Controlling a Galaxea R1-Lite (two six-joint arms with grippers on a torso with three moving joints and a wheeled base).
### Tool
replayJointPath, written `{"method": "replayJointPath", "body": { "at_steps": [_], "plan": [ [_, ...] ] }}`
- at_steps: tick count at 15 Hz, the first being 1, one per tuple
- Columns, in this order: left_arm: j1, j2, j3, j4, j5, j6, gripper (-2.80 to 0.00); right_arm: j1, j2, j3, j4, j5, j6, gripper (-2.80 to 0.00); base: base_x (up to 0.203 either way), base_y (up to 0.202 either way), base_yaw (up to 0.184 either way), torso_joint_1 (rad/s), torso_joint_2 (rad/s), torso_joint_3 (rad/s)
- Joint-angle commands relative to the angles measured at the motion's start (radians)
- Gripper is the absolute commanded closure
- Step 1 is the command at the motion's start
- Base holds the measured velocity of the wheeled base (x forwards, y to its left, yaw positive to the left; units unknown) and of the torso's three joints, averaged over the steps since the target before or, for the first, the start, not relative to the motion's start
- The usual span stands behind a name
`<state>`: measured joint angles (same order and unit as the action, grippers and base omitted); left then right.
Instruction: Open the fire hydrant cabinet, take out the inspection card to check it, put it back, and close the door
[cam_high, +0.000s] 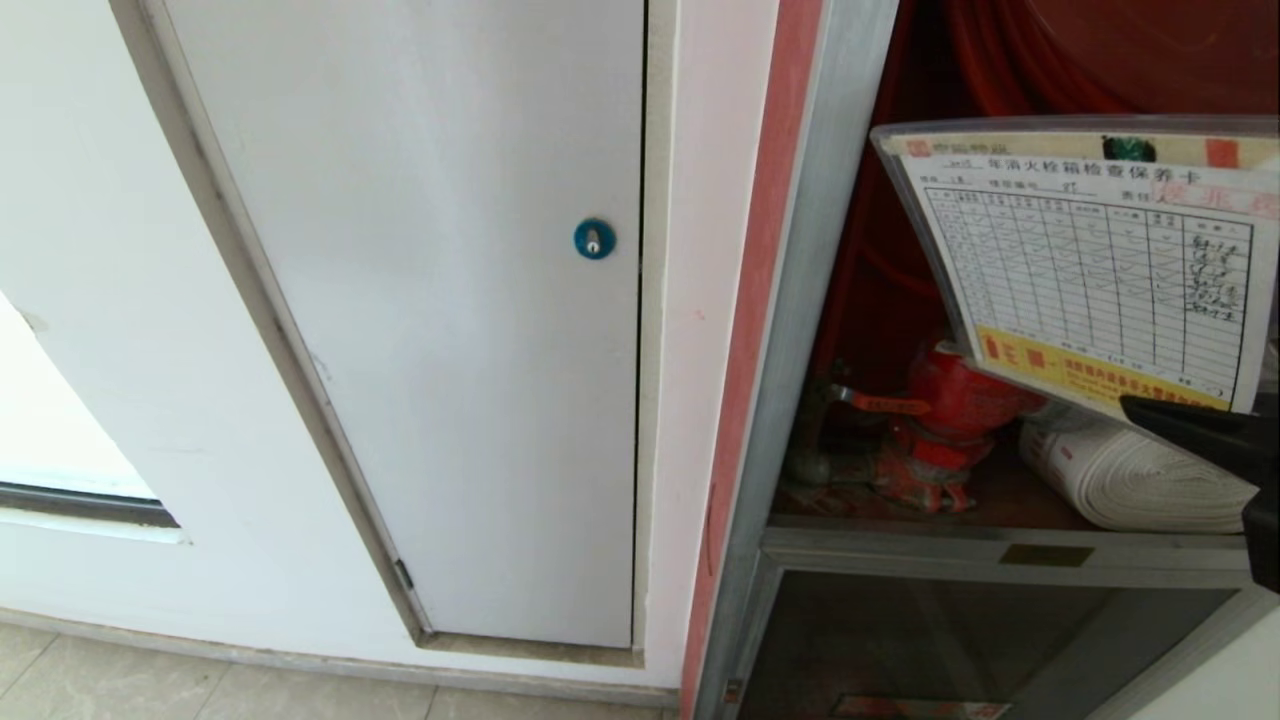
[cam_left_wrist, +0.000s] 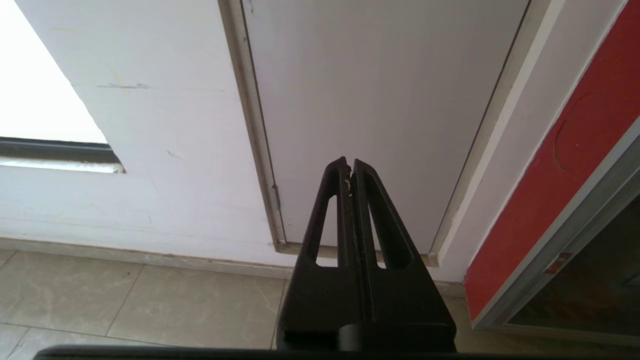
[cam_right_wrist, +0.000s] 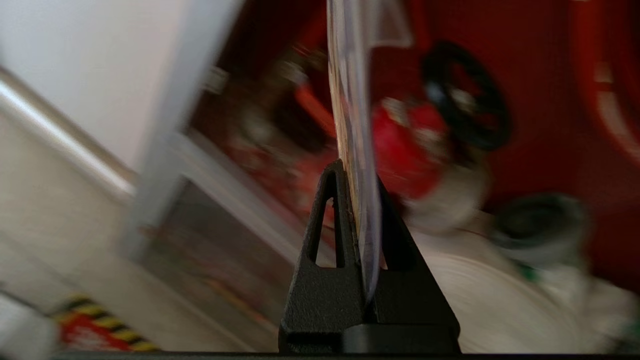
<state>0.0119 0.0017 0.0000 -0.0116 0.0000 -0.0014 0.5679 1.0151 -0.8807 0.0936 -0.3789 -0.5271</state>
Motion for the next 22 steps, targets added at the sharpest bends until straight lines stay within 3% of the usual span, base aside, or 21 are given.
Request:
{"method": "replayJointPath", "body": {
  "at_steps": [1,5,11,22],
  "plan": [
    [0.0,0.001,0.005,-0.001,0.0,0.0,0.0,-0.027,0.003,-0.005,-0.002,-0.025,-0.065,0.0,0.0,0.0,0.0,0.0,0.0,0.0],
    [0.0,0.001,0.005,-0.001,0.0,0.0,0.0,-0.145,0.014,-0.007,-0.106,-0.037,-0.174,0.0,0.0,0.0,0.0,0.0,0.0,0.0],
    [0.0,0.001,0.005,-0.001,0.0,0.0,0.0,-0.275,0.05,-0.027,-0.118,-0.098,-0.35,0.0,0.0,0.0,0.0,0.0,0.0,0.0],
    [0.0,0.001,0.005,-0.001,0.0,0.0,0.0,-0.342,0.221,-0.12,-0.163,-0.299,-0.523,0.0,0.0,0.0,0.0,0.0,0.0,0.0]
  ]
}}
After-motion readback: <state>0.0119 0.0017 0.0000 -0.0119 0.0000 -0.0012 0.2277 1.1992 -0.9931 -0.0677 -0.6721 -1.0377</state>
